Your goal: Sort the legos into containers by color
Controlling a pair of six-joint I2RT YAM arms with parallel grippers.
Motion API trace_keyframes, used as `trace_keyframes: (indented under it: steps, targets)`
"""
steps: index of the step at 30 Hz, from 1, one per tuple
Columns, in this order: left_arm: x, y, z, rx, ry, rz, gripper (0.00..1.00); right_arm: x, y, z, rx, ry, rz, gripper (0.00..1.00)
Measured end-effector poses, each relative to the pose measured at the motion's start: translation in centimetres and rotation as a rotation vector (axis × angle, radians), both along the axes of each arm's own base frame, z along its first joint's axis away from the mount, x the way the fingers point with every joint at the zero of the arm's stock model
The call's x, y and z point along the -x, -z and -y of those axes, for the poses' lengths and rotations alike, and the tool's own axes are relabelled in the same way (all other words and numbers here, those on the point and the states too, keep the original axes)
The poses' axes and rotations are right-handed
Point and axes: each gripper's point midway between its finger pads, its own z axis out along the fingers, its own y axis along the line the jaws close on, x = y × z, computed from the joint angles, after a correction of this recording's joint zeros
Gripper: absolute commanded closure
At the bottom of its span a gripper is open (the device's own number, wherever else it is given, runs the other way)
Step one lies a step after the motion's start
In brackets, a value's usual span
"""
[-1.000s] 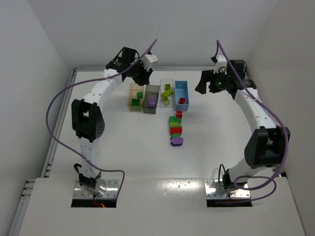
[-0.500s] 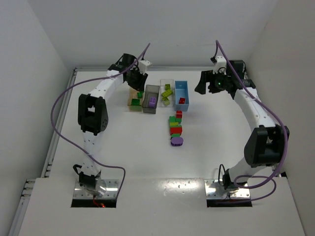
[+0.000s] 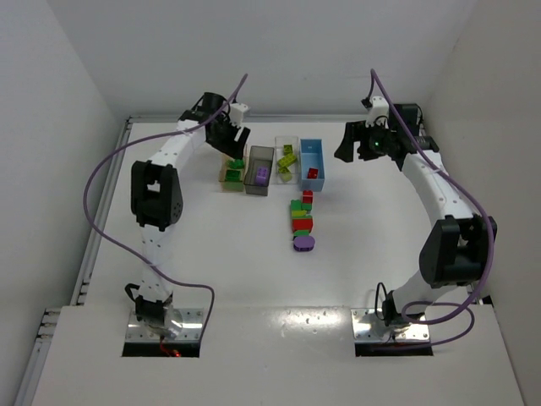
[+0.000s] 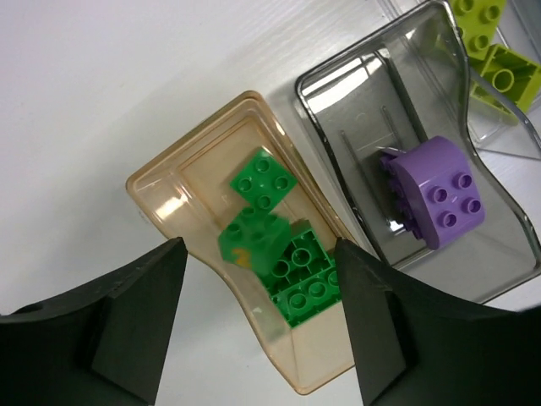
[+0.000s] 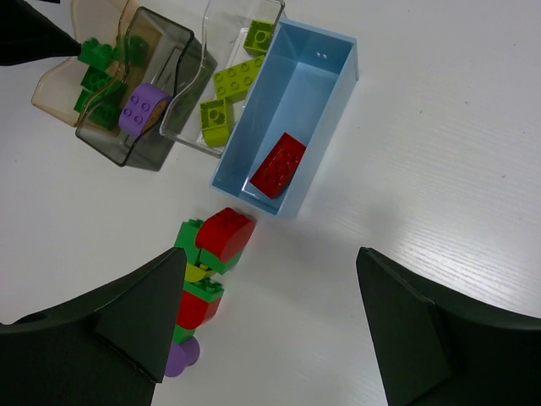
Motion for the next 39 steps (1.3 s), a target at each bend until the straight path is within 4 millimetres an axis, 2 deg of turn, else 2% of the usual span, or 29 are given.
trace_keyframes:
  steps: [4, 6, 10, 13, 17, 20, 22, 24, 26, 31, 33, 35, 37, 39]
  targets:
    - [0.0, 0.1, -0.3, -0.002, -0.007, -0.002, 0.17, 0.0, 0.0, 0.0, 0.002, -0.002, 0.001, 0.18]
    - [0.2, 0.2, 0.2, 0.025, 0.023, -0.003, 0.17, 0.0, 0.0, -0.1, 0.006, -0.012, 0.005, 0.18]
    - [2.8, -0.5, 1.6, 0.112, 0.111, -0.026, 0.17, 0.6, 0.2, -0.9, 0.035, -0.097, 0.028, 0.18]
    - [4.8, -3.7, 2.4, 0.180, 0.164, 0.002, 0.17, 2.7, 1.2, -2.6, 0.090, -0.244, 0.034, 0.20]
    - [6.9, -10.3, 3.0, 0.246, 0.214, 0.120, 0.17, 8.3, 3.3, -7.2, 0.197, -0.556, 0.042, 0.21]
    - [8.9, -14.5, 3.0, 0.278, 0.242, 0.212, 0.17, 12.2, 4.5, -10.1, 0.246, -0.753, 0.040, 0.32]
    - [10.4, -15.4, 2.8, 0.288, 0.249, 0.231, 0.17, 13.0, 4.9, -10.8, 0.267, -0.815, 0.044, 0.43]
    - [11.6, -15.1, 2.5, 0.291, 0.247, 0.220, 0.17, 12.7, 5.4, -10.9, 0.281, -0.837, 0.045, 0.44]
    - [12.2, -14.1, 2.3, 0.292, 0.238, 0.193, 0.17, 11.5, 6.2, -11.0, 0.291, -0.837, 0.032, 0.49]
    - [13.2, -11.6, 1.9, 0.288, 0.210, 0.123, 0.17, 7.2, 8.7, -10.8, 0.350, -0.746, -0.027, 0.61]
    - [13.4, -11.0, 1.7, 0.282, 0.198, 0.113, 0.17, 5.2, 8.9, -10.9, 0.366, -0.694, -0.047, 0.56]
    - [13.6, -10.8, 1.5, 0.277, 0.189, 0.115, 0.17, 4.2, 8.7, -11.0, 0.364, -0.641, -0.060, 0.50]
    - [13.8, -10.9, 1.3, 0.274, 0.177, 0.122, 0.17, 4.2, 8.3, -11.2, 0.343, -0.577, -0.092, 0.50]
    - [13.6, -11.3, 1.2, 0.272, 0.170, 0.139, 0.17, 4.8, 7.5, -11.7, 0.296, -0.496, -0.134, 0.40]
